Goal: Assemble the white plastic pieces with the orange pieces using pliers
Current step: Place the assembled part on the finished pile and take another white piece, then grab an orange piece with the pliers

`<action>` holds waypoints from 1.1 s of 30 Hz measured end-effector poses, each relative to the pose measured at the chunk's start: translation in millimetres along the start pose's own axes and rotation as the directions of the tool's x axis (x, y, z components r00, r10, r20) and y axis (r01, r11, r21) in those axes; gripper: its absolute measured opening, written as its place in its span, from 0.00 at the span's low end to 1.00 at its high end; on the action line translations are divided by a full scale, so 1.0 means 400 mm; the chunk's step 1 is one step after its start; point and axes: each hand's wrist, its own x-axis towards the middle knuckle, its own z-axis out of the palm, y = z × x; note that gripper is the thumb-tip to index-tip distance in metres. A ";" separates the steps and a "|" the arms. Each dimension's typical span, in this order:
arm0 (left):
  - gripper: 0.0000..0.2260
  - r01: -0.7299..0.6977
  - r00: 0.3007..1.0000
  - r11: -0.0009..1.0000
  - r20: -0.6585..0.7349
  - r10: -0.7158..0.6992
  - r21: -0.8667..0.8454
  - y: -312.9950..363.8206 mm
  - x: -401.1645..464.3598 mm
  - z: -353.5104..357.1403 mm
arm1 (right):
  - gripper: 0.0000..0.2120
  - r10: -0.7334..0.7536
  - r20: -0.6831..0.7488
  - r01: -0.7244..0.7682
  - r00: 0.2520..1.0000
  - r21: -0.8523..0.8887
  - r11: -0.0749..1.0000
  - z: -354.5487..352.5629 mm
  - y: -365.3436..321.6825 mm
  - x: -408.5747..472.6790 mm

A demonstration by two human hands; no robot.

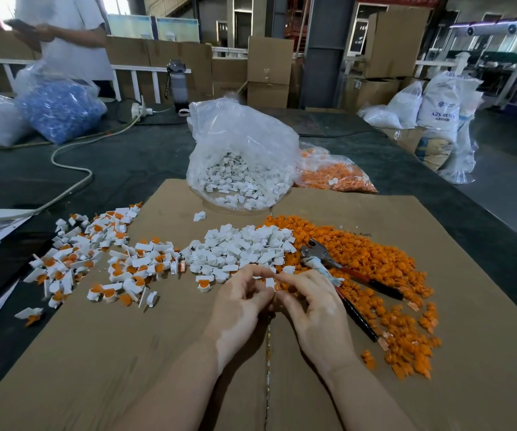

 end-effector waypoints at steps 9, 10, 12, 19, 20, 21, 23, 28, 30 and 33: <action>0.05 -0.012 1.000 0.999 -0.015 0.013 0.029 0.000 0.004 0.001 | 0.10 -0.014 0.002 0.014 1.000 -0.005 1.000 0.002 -0.001 -0.001; 0.05 -0.016 1.000 0.999 -0.013 0.016 0.042 0.000 0.005 0.001 | 0.10 -0.014 0.001 0.014 1.000 -0.014 1.000 0.002 -0.001 0.000; 0.04 -0.009 1.000 0.999 -0.014 0.010 0.054 0.002 0.010 0.002 | 0.10 -0.024 -0.014 0.023 1.000 -0.057 0.998 -0.003 -0.002 0.002; 0.04 0.063 0.998 0.998 -0.031 -0.063 0.015 -0.002 0.018 0.001 | 0.22 0.355 -0.070 -0.318 0.932 -0.625 0.712 -0.076 0.027 0.051; 0.05 0.064 0.998 0.998 -0.029 -0.063 0.023 -0.002 0.018 0.000 | 0.23 0.451 -0.029 -0.346 0.892 -0.686 0.640 -0.090 0.037 0.061; 0.05 0.064 0.998 0.997 -0.030 -0.063 0.030 -0.002 0.019 -0.001 | 0.24 0.528 0.014 -0.359 0.849 -0.716 0.598 -0.102 0.046 0.069; 0.05 0.069 0.997 0.997 -0.034 -0.068 0.032 0.001 0.019 -0.002 | 0.25 0.624 0.086 -0.370 0.777 -0.740 0.562 -0.116 0.058 0.083; 0.05 0.097 0.994 0.995 -0.041 -0.098 -0.021 0.013 0.021 0.000 | 0.26 0.648 0.112 -0.331 0.753 -0.787 0.520 -0.120 0.063 0.100; 0.05 0.108 0.992 0.993 -0.055 -0.110 -0.042 0.015 0.024 0.001 | 0.24 0.626 0.106 -0.317 0.773 -0.789 0.525 -0.124 0.061 0.099; 0.05 0.137 0.986 0.985 -0.085 -0.146 -0.107 0.018 0.032 0.003 | 0.18 0.525 0.096 -0.285 0.846 -0.751 0.596 -0.136 0.045 0.106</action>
